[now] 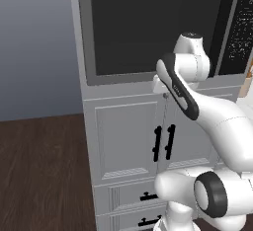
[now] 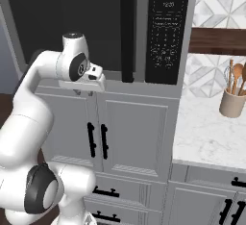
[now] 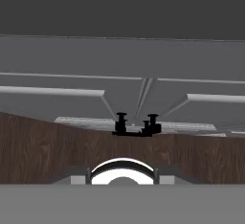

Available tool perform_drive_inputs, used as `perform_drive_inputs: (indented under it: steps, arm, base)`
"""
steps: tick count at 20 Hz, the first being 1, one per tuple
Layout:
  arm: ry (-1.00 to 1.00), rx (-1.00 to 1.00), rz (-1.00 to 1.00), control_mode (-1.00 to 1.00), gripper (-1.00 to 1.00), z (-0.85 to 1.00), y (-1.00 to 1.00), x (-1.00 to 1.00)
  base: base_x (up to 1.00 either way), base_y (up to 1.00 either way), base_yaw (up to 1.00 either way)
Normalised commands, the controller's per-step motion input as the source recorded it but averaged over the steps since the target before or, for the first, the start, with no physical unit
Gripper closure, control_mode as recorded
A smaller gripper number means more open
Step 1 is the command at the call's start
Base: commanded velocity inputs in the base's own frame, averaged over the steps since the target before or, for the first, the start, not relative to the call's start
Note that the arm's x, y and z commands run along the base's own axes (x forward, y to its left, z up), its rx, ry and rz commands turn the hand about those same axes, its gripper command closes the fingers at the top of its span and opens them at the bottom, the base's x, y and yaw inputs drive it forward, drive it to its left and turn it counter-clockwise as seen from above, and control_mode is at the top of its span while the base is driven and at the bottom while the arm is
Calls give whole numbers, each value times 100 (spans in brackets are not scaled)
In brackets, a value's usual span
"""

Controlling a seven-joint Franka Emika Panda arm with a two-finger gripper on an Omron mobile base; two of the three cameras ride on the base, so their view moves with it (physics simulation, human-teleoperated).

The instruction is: Navigate to the stove.

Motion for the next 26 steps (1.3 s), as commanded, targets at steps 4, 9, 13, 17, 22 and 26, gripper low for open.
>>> perform_drive_inputs:
  steps: [4, 9, 13, 17, 22, 26]
  arm:
    - [0, 0, 0, 100, -100, 0, 0, 0]
    - [0, 0, 0, 100, -100, 0, 0, 0]
    - [0, 0, 0, 100, -100, 0, 0, 0]
    - [0, 0, 0, 100, -100, 0, 0, 0]
    - [0, 0, 0, 100, -100, 0, 0, 0]
    - [0, 0, 0, 100, -100, 0, 0, 0]
  base:
    - [0, 0, 0]
    - [-58, -10, 0]
    - [-100, -34, -4]
    - [-70, -44, -23]
    - [-21, -37, -53]
    - [0, -10, -72]
